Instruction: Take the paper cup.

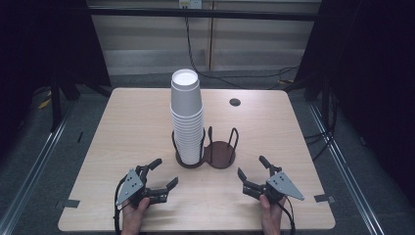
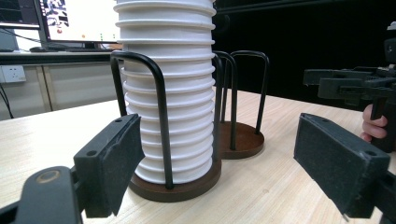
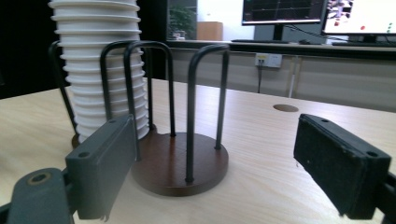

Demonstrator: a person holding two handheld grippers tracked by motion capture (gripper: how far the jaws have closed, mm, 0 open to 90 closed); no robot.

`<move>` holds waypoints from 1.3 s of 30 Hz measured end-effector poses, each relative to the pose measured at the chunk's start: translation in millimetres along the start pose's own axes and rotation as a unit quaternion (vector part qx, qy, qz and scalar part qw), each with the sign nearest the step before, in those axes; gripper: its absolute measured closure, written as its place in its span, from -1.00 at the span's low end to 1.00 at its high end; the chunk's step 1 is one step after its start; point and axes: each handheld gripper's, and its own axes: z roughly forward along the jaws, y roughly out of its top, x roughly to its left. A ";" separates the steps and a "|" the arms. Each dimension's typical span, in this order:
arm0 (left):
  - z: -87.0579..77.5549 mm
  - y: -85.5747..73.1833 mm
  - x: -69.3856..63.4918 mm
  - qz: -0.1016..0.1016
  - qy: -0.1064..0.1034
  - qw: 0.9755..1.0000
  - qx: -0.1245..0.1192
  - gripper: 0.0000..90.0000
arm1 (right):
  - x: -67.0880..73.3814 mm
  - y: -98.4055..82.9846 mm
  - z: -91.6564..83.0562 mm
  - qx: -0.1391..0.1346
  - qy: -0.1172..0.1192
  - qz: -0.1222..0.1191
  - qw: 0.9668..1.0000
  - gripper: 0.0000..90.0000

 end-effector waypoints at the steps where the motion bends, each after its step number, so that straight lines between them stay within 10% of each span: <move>1: 0.0 0.0 0.0 0.000 0.000 1.000 0.000 -0.66 | 0.0 0.0 0.0 0.000 -0.005 0.002 1.000 -0.72; 16: 0.0 0.0 -0.1 0.001 -0.001 1.000 -0.001 -0.66 | 1.0 2.3 2.1 0.030 -0.003 0.023 0.999 -0.64; 24: 0.0 0.0 0.0 0.000 -0.001 1.000 -0.001 -0.66 | 5.6 14.7 0.8 0.046 0.061 0.035 0.996 -0.47; 39: 0.0 0.1 0.1 0.000 -0.001 1.000 0.000 -0.66 | 7.7 29.0 4.9 0.059 0.110 0.061 0.990 -0.42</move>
